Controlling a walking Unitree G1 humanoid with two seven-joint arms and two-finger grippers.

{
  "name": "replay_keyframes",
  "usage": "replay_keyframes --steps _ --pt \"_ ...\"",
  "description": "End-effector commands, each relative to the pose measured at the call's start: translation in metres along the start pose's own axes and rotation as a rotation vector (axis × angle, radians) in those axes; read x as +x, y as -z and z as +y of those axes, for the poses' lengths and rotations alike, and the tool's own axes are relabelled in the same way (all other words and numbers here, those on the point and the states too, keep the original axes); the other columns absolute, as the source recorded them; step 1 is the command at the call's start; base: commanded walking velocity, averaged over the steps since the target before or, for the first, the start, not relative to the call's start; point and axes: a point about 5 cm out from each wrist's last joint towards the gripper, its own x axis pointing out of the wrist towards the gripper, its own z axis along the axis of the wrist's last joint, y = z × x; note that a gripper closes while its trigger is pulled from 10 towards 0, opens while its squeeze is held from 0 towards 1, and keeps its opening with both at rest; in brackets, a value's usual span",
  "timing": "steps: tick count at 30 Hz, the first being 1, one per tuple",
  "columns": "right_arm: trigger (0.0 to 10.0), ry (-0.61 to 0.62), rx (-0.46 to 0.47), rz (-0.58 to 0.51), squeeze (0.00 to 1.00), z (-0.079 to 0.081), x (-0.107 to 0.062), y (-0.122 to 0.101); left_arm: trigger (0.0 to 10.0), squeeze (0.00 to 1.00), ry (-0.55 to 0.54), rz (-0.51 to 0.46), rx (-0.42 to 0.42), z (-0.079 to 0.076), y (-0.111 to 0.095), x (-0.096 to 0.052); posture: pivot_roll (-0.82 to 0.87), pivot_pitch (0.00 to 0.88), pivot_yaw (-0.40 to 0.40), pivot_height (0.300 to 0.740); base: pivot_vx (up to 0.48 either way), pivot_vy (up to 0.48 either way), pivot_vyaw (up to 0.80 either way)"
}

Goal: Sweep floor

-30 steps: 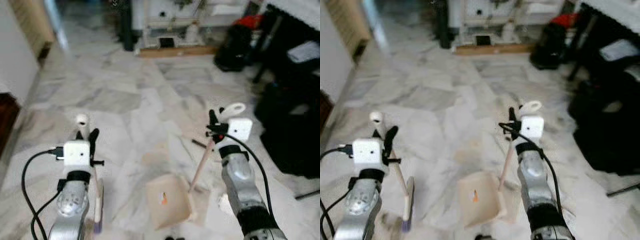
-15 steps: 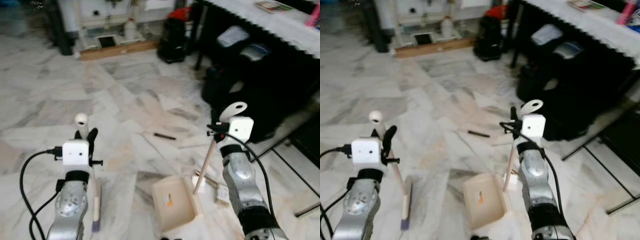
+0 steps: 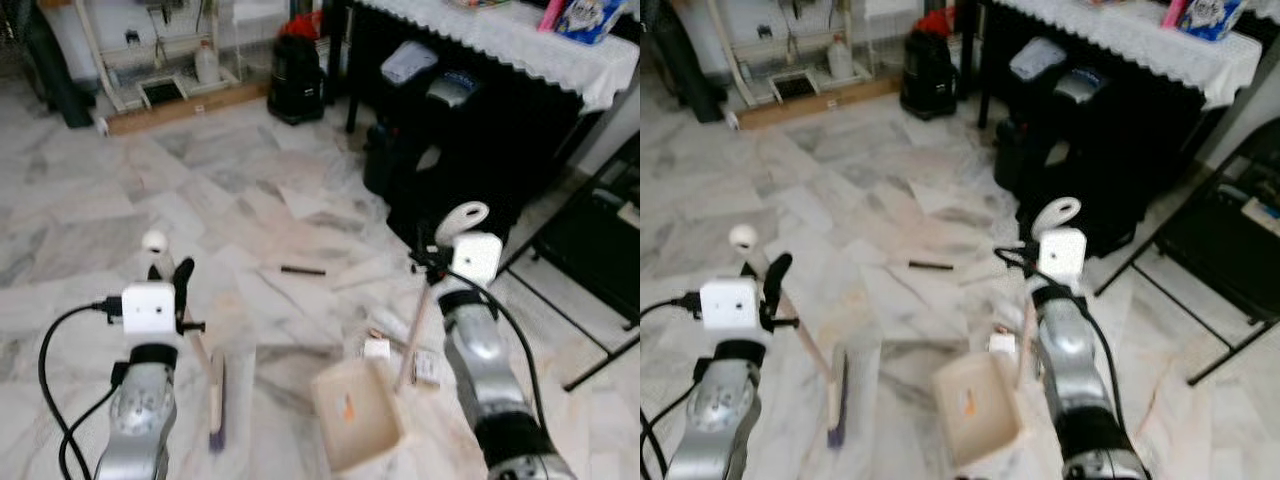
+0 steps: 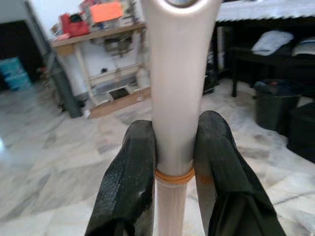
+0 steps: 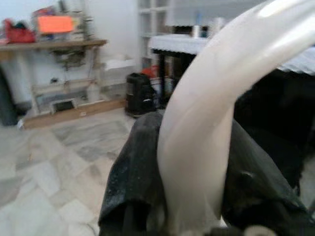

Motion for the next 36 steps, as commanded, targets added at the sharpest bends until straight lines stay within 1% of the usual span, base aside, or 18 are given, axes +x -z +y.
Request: replay_keyframes --steps 1,9,12,13,18,36 --pt "10.0 0.007 -0.022 -0.041 0.0 -0.0046 0.0033 -0.0097 10.0 0.0 0.005 -0.038 0.003 0.0001 -0.0065 0.0023 0.01 0.099 -0.027 0.74 0.0 0.0 -0.8" --pt "10.0 0.006 -0.021 -0.04 0.0 -0.0039 0.0034 -0.0092 10.0 0.0 0.002 -0.037 0.015 0.0007 -0.0065 0.0022 0.01 0.097 -0.027 0.74 0.0 0.0 -0.8" --pt "10.0 0.005 -0.019 -0.04 0.0 -0.0036 0.0035 -0.0091 10.0 0.0 0.002 -0.036 0.021 0.0007 -0.0061 0.0025 0.01 0.097 -0.027 0.74 0.0 -0.48 -0.8" --pt "10.0 0.005 -0.018 -0.04 0.0 -0.0037 0.0034 -0.0091 10.0 0.0 0.0 -0.037 0.011 0.0005 -0.006 0.0025 0.01 0.097 -0.028 0.74 0.0 -0.259 -0.8" --pt "10.0 0.003 -0.022 -0.045 0.0 -0.0037 0.0032 -0.0097 10.0 0.0 -0.003 -0.038 0.007 0.001 -0.0063 0.0025 0.01 0.098 -0.029 0.74 0.0 0.0 -0.74" --pt "10.0 -0.011 -0.015 -0.056 0.0 -0.002 0.0032 -0.0115 10.0 0.0 -0.01 -0.041 0.016 0.0012 -0.0066 0.0027 0.01 0.099 -0.032 0.74 0.0 0.0 0.0"
